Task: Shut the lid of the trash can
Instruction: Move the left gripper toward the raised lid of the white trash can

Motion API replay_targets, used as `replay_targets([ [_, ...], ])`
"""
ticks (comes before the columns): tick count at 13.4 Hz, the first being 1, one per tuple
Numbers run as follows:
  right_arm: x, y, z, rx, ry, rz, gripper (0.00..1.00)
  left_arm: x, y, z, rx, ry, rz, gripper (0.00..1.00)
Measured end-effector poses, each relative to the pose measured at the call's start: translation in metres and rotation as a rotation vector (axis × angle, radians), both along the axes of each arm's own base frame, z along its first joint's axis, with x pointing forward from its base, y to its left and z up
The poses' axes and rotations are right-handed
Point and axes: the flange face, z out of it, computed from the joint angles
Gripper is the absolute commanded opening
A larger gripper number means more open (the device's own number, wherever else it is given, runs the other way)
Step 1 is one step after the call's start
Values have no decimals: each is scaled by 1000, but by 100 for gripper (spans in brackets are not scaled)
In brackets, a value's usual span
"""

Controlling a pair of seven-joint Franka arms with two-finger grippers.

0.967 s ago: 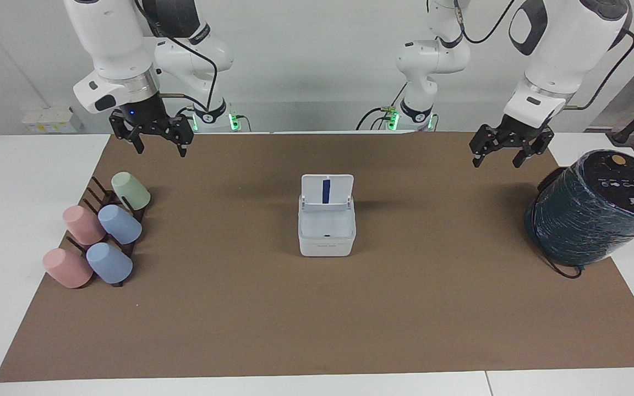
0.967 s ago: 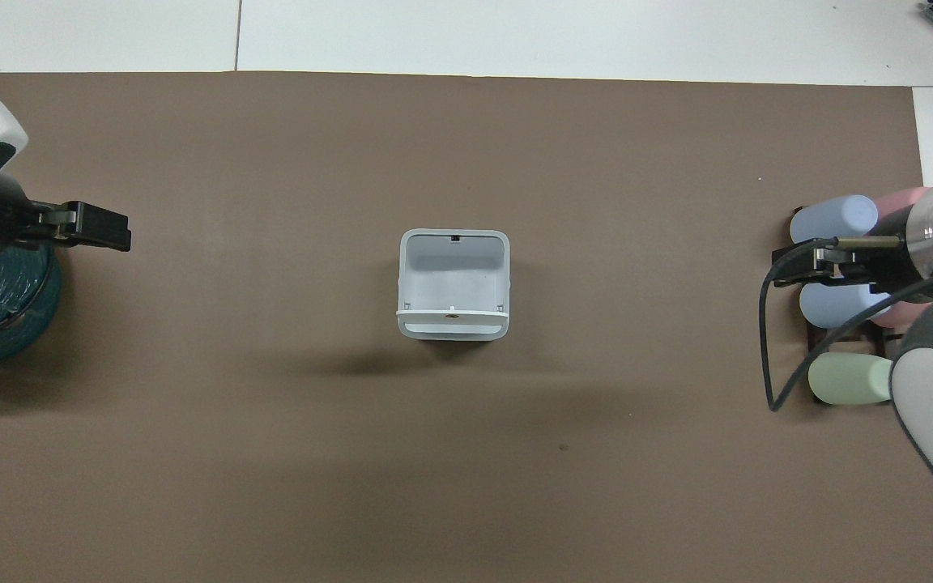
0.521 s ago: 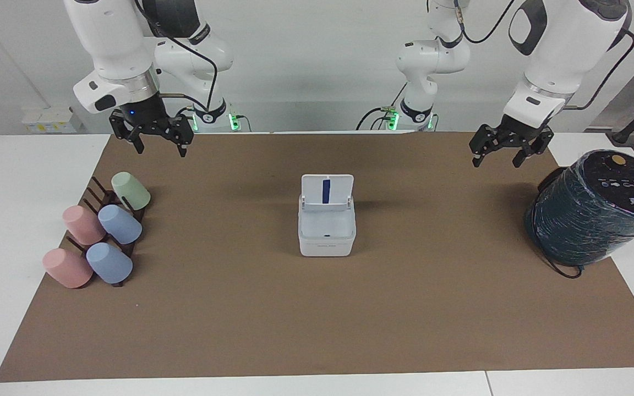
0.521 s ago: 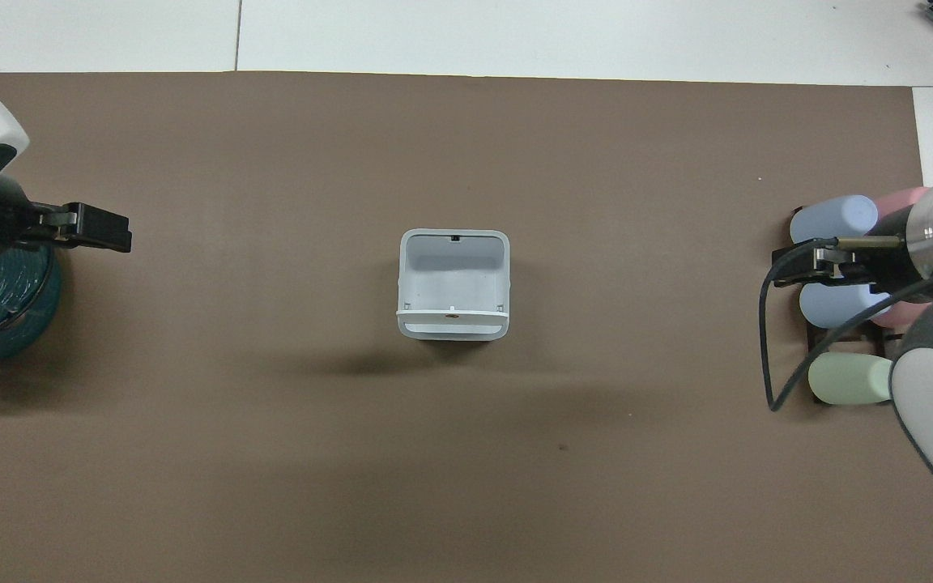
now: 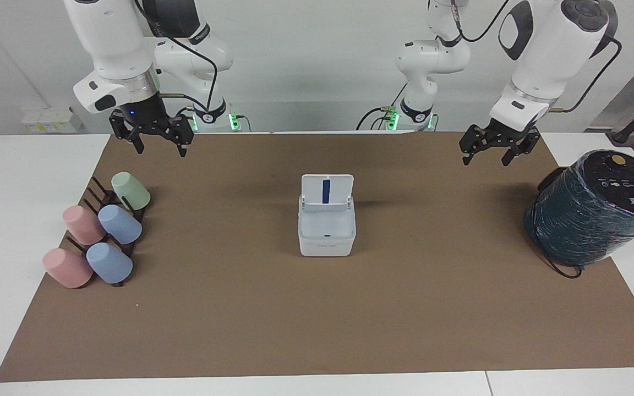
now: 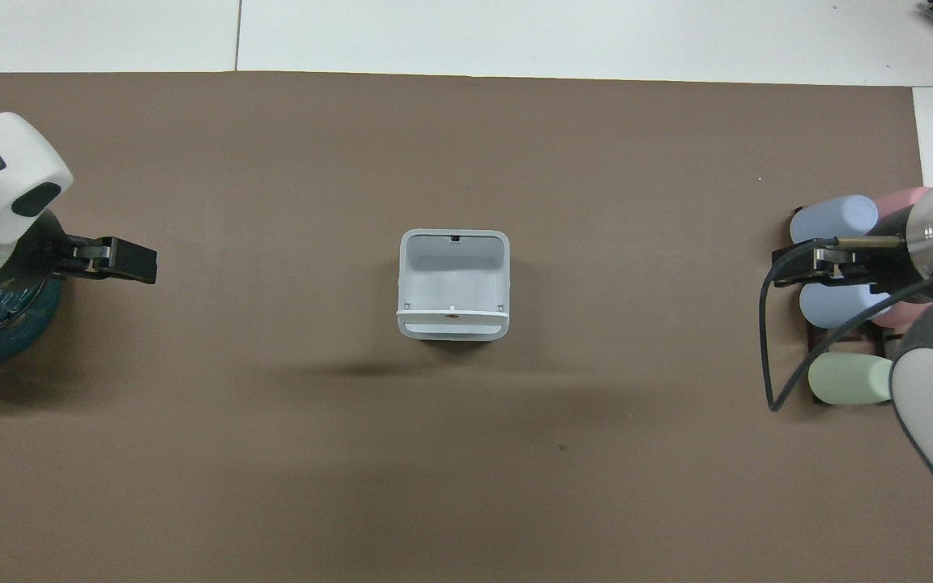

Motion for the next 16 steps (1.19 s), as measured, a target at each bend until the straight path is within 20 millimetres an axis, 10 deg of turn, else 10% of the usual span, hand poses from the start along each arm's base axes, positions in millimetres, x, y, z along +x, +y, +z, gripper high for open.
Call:
replay_targets([
  [9, 0, 0, 0, 0, 0, 0, 100, -75, -142, -31, -5, -23, 104, 49],
  [16, 0, 0, 0, 0, 0, 0, 100, -107, -212, -59, -84, -100, 199, 37],
])
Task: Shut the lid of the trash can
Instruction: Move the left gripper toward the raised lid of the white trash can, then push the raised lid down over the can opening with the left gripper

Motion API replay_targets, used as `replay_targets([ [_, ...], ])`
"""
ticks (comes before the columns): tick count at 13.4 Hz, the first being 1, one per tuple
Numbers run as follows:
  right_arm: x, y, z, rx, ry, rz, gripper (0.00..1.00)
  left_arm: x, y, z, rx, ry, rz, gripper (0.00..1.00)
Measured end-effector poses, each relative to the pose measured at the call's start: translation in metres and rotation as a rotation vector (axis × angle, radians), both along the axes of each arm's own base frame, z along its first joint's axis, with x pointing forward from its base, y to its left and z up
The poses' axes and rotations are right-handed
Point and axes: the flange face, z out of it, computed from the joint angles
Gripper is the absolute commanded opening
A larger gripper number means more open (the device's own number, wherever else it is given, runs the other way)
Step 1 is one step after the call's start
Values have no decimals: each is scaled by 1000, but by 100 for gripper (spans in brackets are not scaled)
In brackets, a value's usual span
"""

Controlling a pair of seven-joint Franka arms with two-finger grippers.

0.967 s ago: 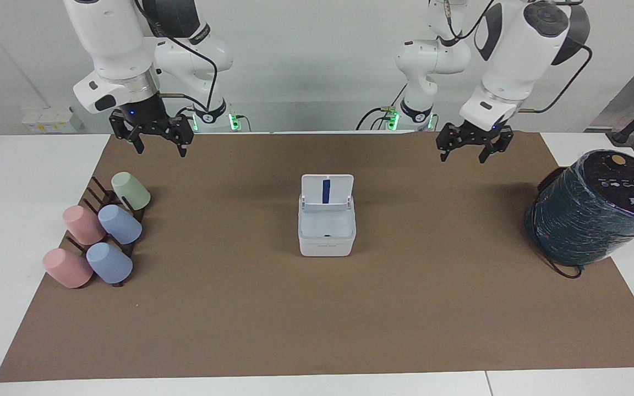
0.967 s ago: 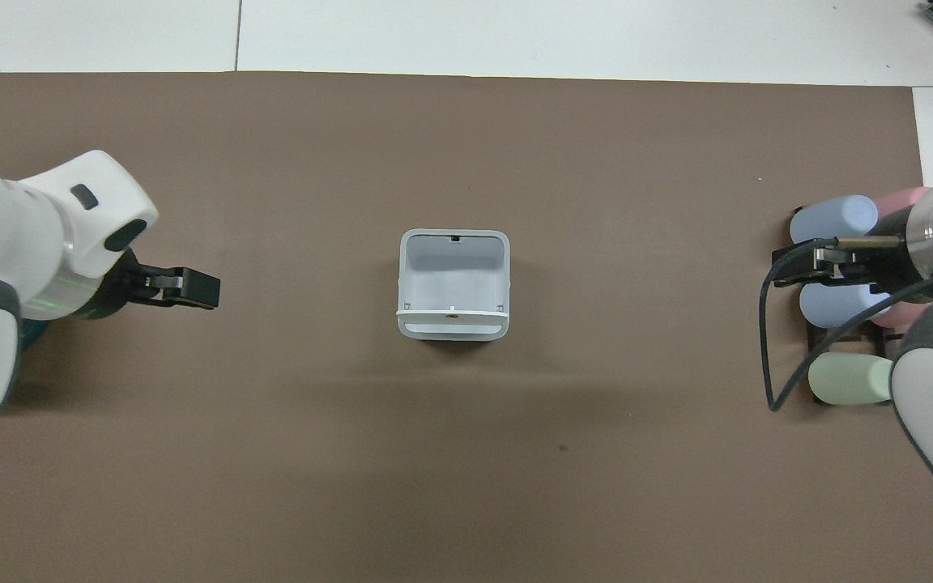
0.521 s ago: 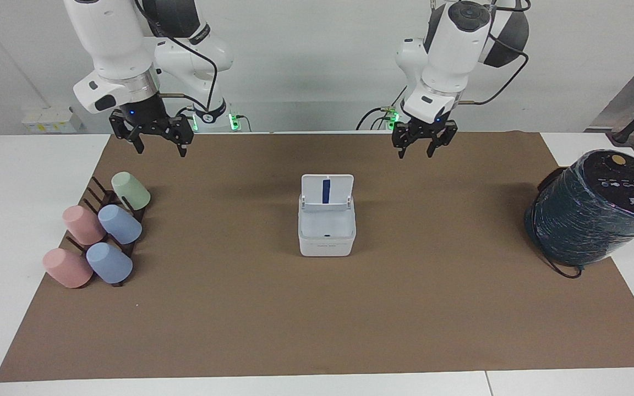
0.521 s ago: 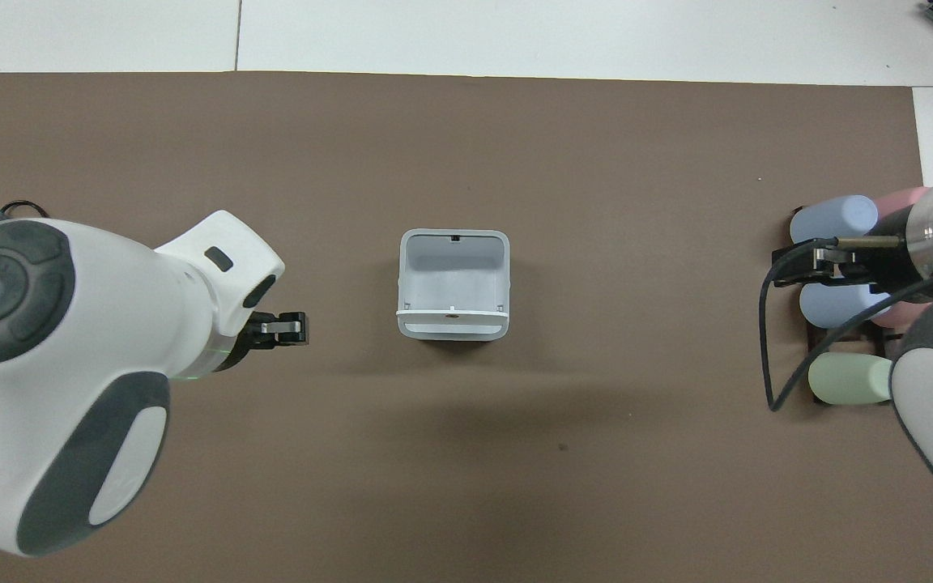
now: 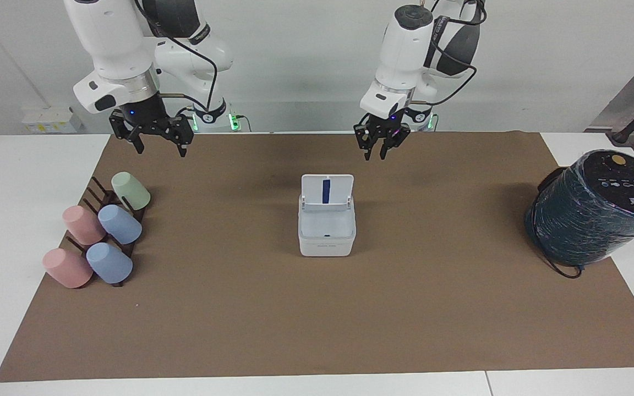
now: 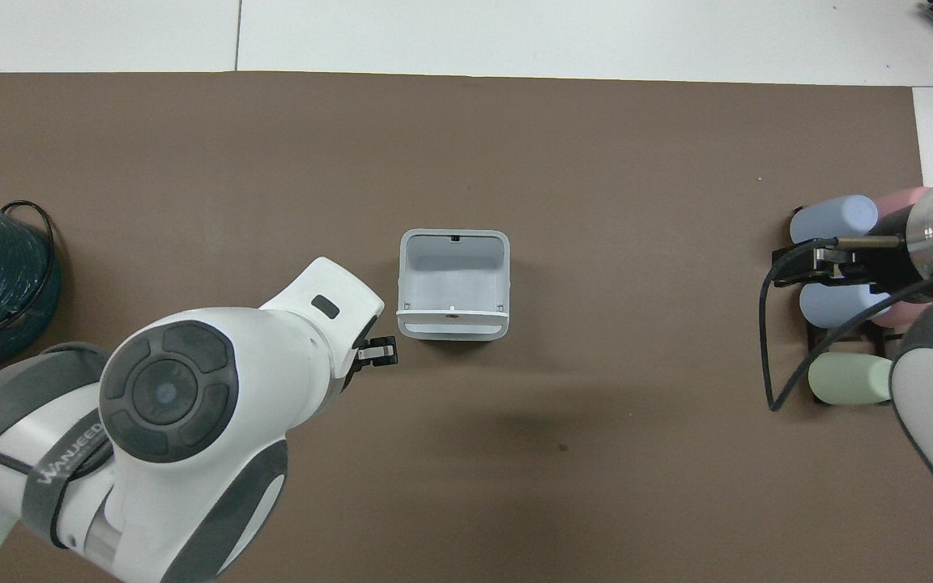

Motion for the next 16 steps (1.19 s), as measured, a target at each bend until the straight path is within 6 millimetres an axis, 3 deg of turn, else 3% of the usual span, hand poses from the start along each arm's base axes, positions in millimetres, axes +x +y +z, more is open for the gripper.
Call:
replay_targets([
  [2, 0, 0, 0, 0, 0, 0, 100, -2, -12, -5, -36, -31, 49, 35],
  [6, 0, 0, 0, 0, 0, 0, 100, 0, -44, -27, -100, -62, 126, 19],
  [9, 0, 0, 0, 0, 0, 0, 100, 11, -48, -35, -137, -94, 145, 5],
  [16, 0, 0, 0, 0, 0, 0, 100, 34, -54, -47, -232, -160, 197, 3],
])
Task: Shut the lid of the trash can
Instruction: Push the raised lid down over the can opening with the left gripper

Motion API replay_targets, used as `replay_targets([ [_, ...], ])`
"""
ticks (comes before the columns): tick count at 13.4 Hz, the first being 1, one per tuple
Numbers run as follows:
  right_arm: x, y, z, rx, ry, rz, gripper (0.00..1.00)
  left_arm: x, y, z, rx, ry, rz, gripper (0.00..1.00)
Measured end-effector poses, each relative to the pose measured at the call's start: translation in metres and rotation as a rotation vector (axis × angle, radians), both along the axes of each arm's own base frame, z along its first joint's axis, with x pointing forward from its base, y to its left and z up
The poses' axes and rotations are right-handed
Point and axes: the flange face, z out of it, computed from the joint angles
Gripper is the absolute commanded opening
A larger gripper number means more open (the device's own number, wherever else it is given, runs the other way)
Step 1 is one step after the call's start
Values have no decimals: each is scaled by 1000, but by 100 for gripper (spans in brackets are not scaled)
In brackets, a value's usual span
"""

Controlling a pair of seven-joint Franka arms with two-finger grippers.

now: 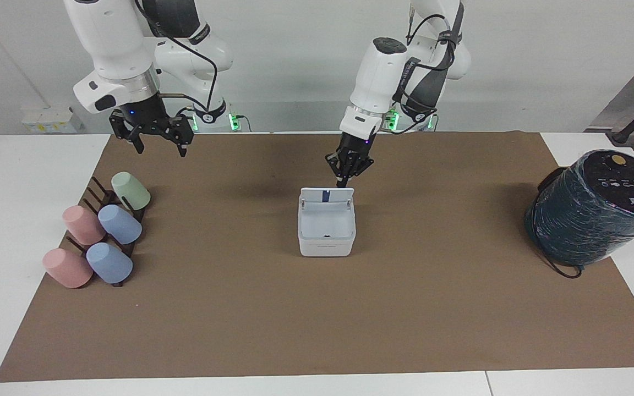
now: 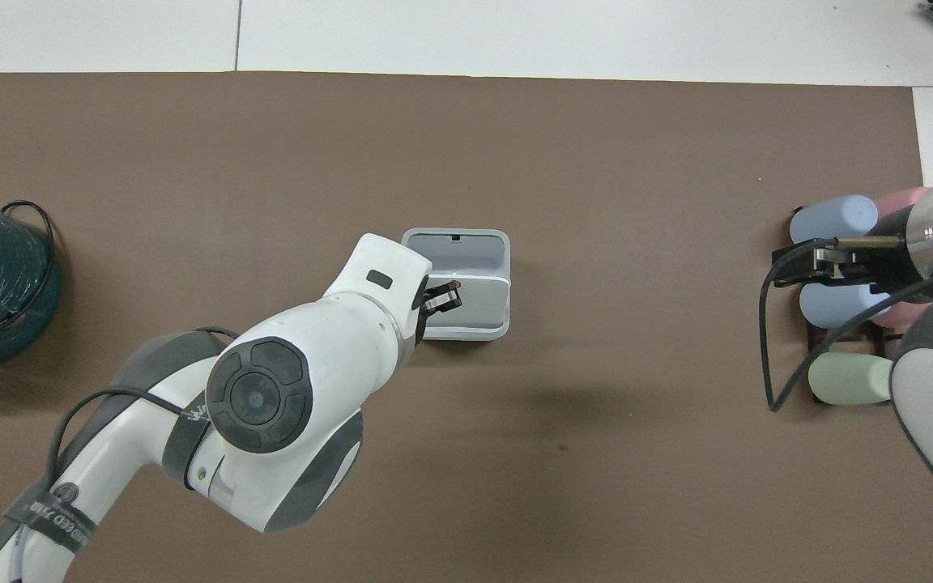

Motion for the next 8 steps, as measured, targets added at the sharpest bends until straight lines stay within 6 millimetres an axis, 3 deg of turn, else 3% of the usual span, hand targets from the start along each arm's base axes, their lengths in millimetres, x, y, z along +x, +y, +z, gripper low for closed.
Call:
replay_targets([
  [4, 0, 0, 0, 0, 0, 0, 100, 16, -11, -10, -32, -14, 31, 3],
  [8, 0, 0, 0, 0, 0, 0, 100, 25, -8, -13, -63, -27, 58, 3],
])
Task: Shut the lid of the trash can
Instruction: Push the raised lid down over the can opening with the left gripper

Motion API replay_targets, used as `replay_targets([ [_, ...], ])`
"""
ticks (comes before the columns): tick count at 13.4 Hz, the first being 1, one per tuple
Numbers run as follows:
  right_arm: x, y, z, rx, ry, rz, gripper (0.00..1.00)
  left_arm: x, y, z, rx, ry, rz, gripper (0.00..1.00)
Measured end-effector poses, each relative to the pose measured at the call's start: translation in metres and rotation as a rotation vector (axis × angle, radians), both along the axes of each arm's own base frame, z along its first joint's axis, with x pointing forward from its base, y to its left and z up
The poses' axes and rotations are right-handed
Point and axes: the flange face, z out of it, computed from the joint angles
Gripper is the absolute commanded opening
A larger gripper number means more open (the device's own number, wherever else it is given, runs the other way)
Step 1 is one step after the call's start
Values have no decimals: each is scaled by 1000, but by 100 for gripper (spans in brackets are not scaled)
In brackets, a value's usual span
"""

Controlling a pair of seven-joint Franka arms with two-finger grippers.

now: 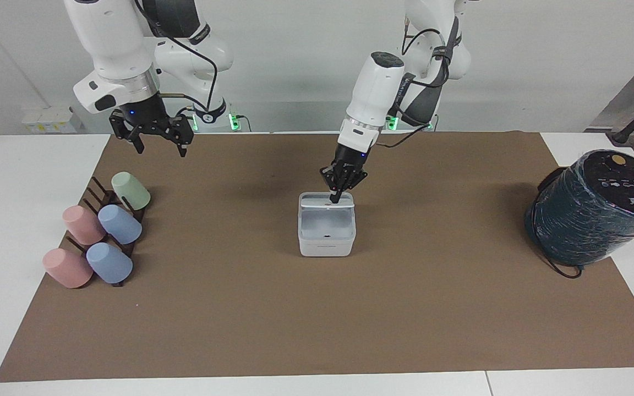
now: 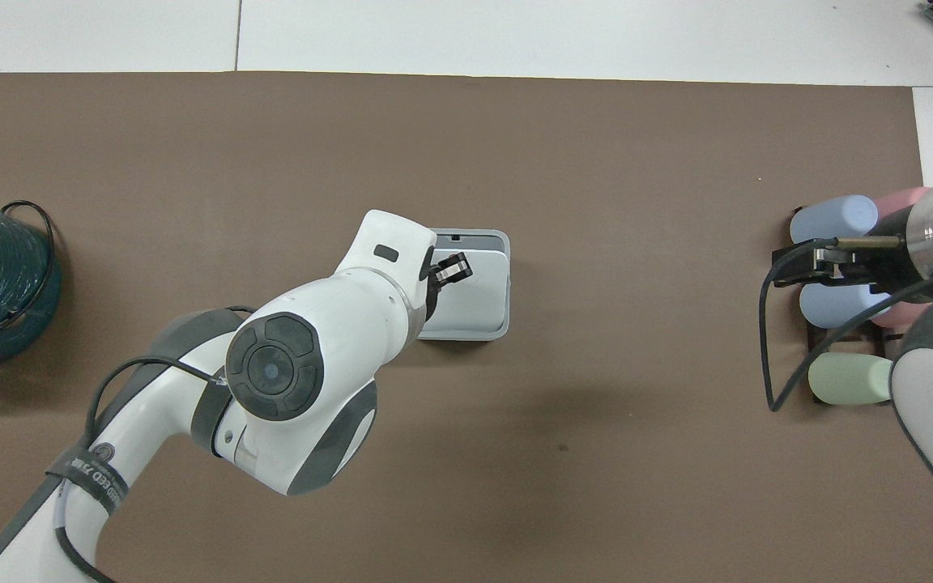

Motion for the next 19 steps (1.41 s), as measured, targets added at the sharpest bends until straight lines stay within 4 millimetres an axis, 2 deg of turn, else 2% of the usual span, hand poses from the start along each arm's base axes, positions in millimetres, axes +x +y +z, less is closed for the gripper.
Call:
replay_targets([
  [8, 0, 0, 0, 0, 0, 0, 100, 14, 7, -22, 0, 3, 25, 3],
  [12, 0, 0, 0, 0, 0, 0, 100, 24, 3, -54, -5, 0, 31, 3],
  [19, 0, 0, 0, 0, 0, 0, 100, 27, 2, -59, -9, -6, 33, 4],
])
